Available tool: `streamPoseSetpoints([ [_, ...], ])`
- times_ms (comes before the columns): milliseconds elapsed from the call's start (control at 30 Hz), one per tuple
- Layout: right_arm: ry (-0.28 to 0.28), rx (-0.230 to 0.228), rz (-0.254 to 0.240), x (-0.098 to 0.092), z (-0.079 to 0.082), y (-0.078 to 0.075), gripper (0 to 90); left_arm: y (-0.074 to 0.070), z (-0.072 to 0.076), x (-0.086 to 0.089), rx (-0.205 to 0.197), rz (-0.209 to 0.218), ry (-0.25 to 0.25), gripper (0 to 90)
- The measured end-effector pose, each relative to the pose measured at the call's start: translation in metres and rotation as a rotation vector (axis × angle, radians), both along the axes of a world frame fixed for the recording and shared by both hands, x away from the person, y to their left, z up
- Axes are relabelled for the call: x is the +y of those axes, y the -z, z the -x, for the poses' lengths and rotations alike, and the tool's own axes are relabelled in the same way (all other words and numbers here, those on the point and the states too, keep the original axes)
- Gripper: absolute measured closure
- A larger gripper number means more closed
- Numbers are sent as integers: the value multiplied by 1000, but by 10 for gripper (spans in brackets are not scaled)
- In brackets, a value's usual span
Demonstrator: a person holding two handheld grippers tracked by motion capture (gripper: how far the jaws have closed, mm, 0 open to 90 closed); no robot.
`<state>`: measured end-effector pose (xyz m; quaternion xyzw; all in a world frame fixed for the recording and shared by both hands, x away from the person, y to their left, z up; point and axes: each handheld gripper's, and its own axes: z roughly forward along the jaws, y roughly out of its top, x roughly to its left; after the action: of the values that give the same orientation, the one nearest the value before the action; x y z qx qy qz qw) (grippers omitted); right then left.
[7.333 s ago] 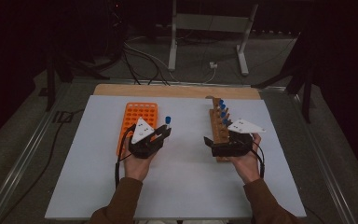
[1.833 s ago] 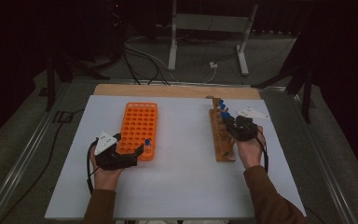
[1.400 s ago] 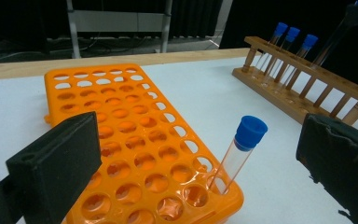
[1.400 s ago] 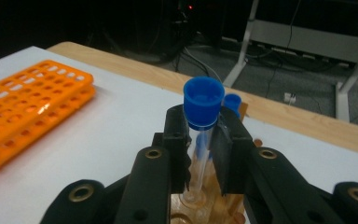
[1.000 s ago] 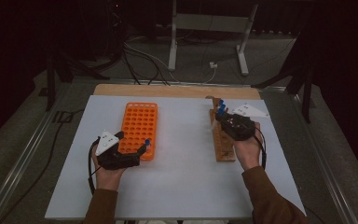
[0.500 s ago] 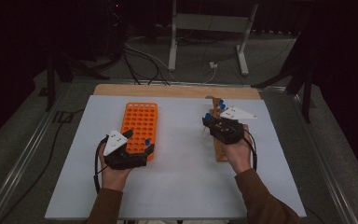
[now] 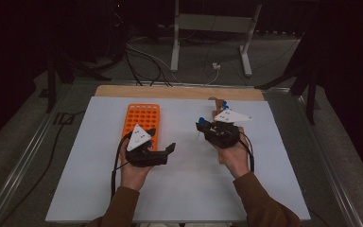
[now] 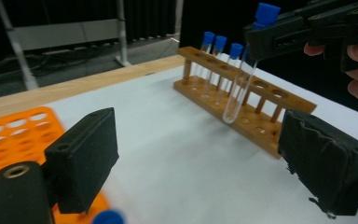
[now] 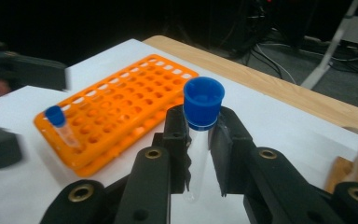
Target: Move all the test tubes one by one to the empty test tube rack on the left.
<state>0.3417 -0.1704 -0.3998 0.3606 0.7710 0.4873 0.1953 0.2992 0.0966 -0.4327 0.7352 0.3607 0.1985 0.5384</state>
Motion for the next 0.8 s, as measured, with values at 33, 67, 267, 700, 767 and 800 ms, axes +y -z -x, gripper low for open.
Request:
streamPoseSetpoints([
  [33,-10,-1,-1,2,1,-1,773,0,-1,-3,1,7,8,155],
  [67,-19,0,1,4,2,-2,773,0,-3,-6,0,7,12,169],
  [267,-60,7,-8,13,7,-7,773,1,-7,-23,0,-15,29,200],
  [700,-120,15,-20,27,14,-9,773,3,-9,-42,-28,-21,60,533],
  [767,-123,20,-22,28,15,-8,773,2,-9,-43,-36,-19,64,597],
  [800,-124,21,-23,29,15,-8,773,2,-9,-43,-39,-22,66,626],
])
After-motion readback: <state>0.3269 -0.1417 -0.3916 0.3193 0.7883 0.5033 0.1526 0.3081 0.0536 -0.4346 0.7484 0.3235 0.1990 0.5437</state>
